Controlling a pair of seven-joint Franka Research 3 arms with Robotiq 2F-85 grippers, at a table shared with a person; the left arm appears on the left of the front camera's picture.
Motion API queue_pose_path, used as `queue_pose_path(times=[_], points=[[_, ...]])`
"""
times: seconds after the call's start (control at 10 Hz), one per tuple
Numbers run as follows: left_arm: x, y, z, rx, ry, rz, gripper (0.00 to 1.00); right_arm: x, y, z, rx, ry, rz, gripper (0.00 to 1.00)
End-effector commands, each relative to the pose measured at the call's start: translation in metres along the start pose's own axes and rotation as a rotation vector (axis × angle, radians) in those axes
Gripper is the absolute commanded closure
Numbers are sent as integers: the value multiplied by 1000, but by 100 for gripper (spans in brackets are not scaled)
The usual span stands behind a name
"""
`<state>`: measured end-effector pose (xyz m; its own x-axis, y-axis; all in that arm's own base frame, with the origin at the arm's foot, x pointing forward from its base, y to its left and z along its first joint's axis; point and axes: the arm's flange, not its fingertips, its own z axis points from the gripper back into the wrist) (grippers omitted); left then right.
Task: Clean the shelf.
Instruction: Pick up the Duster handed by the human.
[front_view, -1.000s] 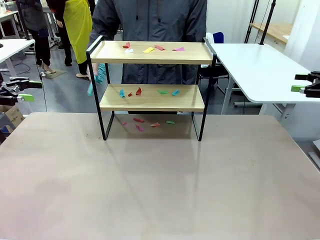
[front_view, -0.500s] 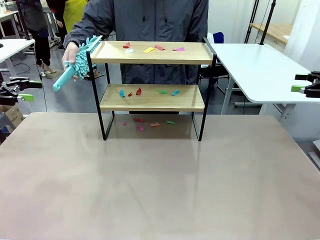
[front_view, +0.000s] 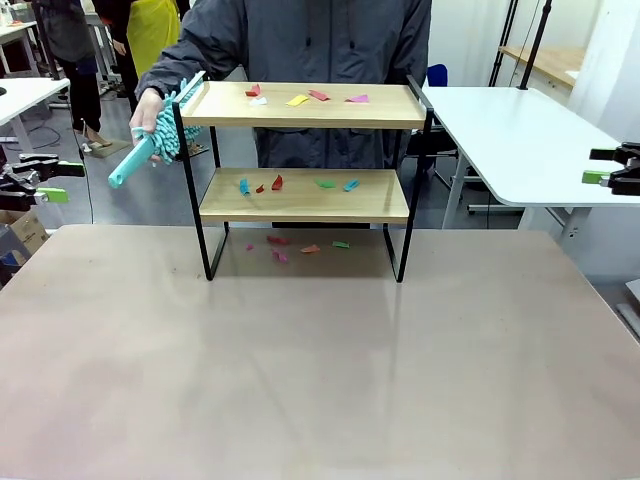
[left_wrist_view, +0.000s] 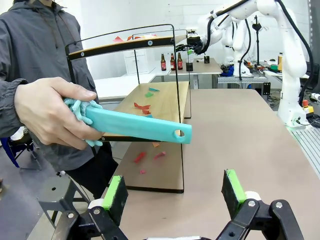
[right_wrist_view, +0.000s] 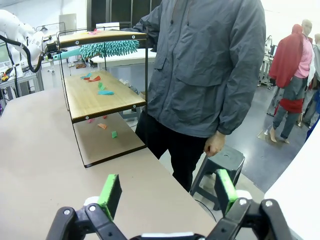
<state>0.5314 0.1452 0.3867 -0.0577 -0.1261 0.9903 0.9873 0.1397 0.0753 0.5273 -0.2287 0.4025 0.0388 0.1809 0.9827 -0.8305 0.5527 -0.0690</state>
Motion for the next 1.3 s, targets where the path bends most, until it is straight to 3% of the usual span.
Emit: queue_pose_path(times=[0.0, 0.5, 0.8, 1.1, 1.2], points=[[1, -1, 0, -6, 4, -1, 0, 2, 0, 0, -1, -3, 3, 0], [0, 0, 0, 0, 0, 0, 0, 2, 0, 0, -1, -3, 3, 0], [98, -25, -19, 303, 236, 144, 0, 2, 0, 0, -1, -3, 3, 0], [192, -66, -40, 496, 342, 202, 0, 2, 0, 0, -1, -3, 3, 0], [212, -81, -56, 585, 428, 267, 0, 2, 0, 0, -1, -3, 3, 0]])
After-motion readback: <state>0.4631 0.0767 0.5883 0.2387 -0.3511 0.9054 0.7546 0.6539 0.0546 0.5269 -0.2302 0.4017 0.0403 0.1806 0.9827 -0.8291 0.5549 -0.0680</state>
